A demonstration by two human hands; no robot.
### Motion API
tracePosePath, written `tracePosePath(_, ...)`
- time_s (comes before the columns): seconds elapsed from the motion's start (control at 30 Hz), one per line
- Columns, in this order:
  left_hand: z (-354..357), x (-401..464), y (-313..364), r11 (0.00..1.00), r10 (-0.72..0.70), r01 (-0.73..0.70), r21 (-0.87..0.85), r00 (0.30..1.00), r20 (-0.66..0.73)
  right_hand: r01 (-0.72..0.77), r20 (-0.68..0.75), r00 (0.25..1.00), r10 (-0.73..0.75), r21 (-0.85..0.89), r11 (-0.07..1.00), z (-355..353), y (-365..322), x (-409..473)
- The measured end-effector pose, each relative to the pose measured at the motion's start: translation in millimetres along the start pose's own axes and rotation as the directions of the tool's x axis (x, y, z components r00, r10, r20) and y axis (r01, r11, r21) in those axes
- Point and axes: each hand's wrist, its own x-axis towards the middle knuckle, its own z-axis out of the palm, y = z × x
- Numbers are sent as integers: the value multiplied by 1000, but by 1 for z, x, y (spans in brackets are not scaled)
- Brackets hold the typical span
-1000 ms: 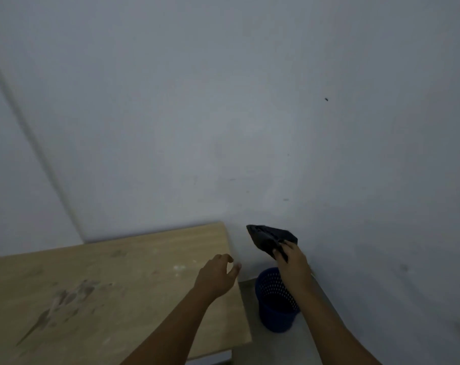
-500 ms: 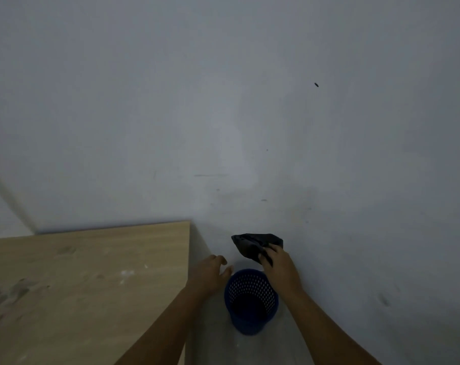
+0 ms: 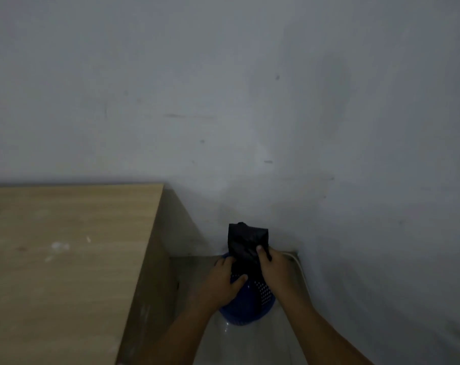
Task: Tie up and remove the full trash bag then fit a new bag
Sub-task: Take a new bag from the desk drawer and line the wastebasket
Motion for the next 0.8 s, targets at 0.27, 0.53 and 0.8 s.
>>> tracePosePath(0.27, 138, 28, -104, 977, -25, 52, 205, 991, -130, -238, 154, 965, 213, 174, 956, 40, 172, 74)
tracePosePath(0.53, 233, 53, -178, 992, -46, 81, 98, 948, -314, -438, 383, 867, 318, 284, 853, 73, 288, 109)
tracePosePath(0.8, 267, 74, -200, 982, -163, 103, -158, 882, -443, -279, 452, 892, -22, 587, 760, 84, 360, 130)
